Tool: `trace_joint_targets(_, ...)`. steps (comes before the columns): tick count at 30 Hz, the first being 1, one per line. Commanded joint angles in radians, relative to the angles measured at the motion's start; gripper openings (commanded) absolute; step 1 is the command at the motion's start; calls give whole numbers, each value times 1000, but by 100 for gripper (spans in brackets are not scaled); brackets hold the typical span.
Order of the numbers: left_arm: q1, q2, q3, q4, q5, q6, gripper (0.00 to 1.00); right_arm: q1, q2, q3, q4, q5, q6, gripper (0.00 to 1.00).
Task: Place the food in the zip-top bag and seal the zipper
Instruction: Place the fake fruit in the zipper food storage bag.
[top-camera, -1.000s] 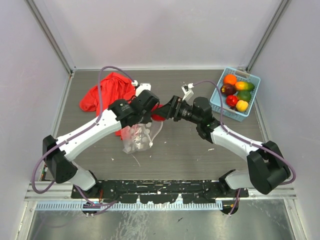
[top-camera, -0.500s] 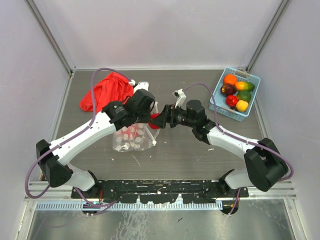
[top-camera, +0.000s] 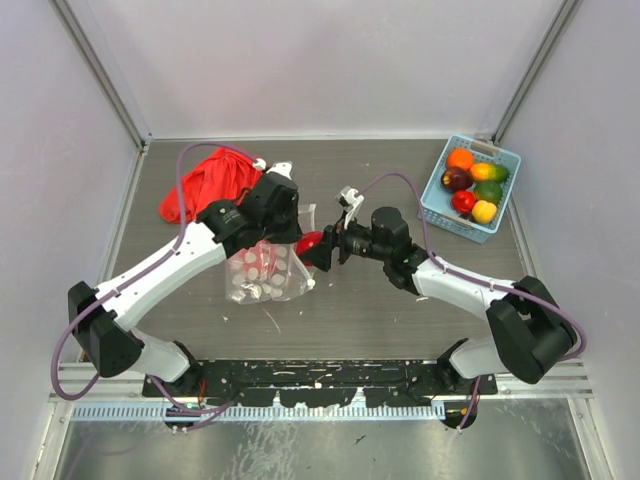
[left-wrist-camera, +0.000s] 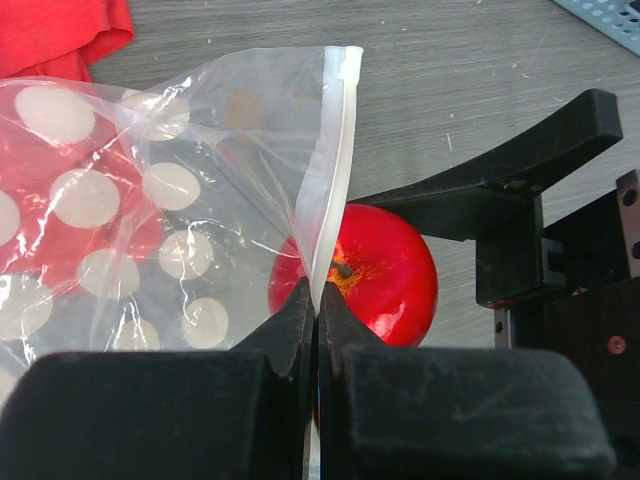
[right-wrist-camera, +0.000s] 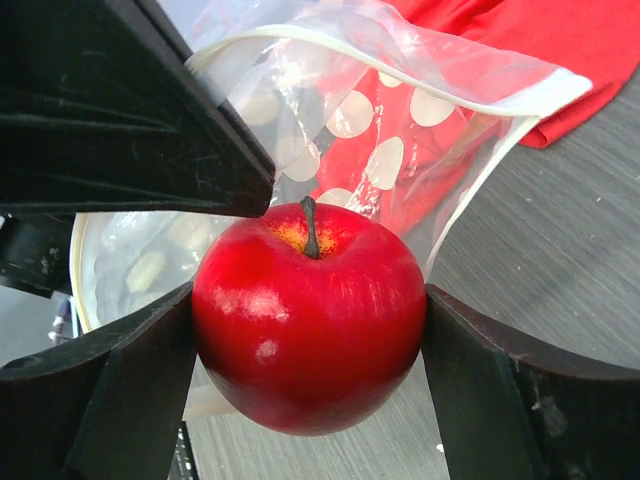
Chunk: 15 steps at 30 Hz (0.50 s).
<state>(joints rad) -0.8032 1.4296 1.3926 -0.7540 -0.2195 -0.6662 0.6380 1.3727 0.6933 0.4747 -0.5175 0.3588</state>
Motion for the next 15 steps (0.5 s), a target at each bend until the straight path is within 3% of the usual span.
trace_joint_targets(1, 14, -49, 8, 76, 78, 28, 0, 15, -46, 7, 83, -29, -131, 43)
trace_joint_targets(8, 18, -19, 27, 79, 185, 60, 0, 41, -56, -20, 121, -10, -316, 42)
trace_joint_targets(15, 19, 25, 36, 62, 256, 77, 0, 49, -66, -90, 290, -17, -421, 40)
